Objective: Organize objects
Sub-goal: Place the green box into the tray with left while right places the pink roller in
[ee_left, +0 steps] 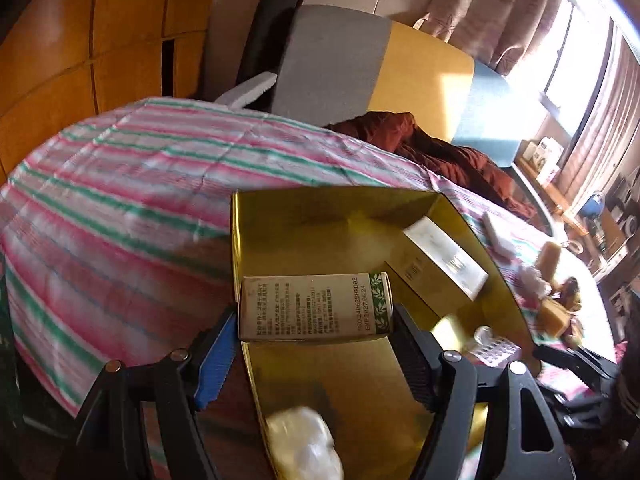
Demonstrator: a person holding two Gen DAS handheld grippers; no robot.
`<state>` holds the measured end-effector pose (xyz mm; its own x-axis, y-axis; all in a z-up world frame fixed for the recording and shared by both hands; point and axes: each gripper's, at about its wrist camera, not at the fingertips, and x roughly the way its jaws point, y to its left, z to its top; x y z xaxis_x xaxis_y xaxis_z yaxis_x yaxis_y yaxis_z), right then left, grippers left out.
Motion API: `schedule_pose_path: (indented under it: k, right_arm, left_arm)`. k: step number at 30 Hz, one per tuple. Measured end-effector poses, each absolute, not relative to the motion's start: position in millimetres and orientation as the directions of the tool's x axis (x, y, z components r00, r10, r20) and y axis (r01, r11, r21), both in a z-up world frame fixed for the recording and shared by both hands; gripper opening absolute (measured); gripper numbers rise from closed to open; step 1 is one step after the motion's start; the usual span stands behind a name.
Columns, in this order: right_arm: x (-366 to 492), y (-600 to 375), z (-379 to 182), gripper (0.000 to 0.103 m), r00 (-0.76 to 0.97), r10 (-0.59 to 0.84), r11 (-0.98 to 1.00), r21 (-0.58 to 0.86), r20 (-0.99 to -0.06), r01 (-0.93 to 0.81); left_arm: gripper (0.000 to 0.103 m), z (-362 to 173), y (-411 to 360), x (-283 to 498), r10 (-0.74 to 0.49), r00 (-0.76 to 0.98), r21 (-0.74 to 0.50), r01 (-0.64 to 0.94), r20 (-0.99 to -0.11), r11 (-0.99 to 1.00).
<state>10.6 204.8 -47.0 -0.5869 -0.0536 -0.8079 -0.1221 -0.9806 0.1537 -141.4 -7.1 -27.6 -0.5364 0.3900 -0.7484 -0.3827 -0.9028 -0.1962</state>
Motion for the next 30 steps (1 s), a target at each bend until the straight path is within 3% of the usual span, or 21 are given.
schedule_pose_path:
  k: [6,15,30]
  right_arm:
    - [15,203,-47,0.083,-0.593,-0.073,-0.975,0.182,-0.802,-0.125]
    - [21,192,-39,0.089,-0.627,-0.064,-0.982,0.162,-0.776,-0.1]
    - [42,191,-21,0.096,-0.696,-0.016,-0.979,0.152,-0.718,-0.134]
  left_arm:
    - [0.082,-22,-11,-164,0.361,-0.573,-0.203,-0.322,-0.736,-0.925]
    - [0.083,-21,-23,-125,0.333,-0.582,-0.195,-0.288,-0.742,-0.937]
    - [0.083,-2,29,-50,0.339,-0.62,-0.066,-0.42,-0.708,-0.905]
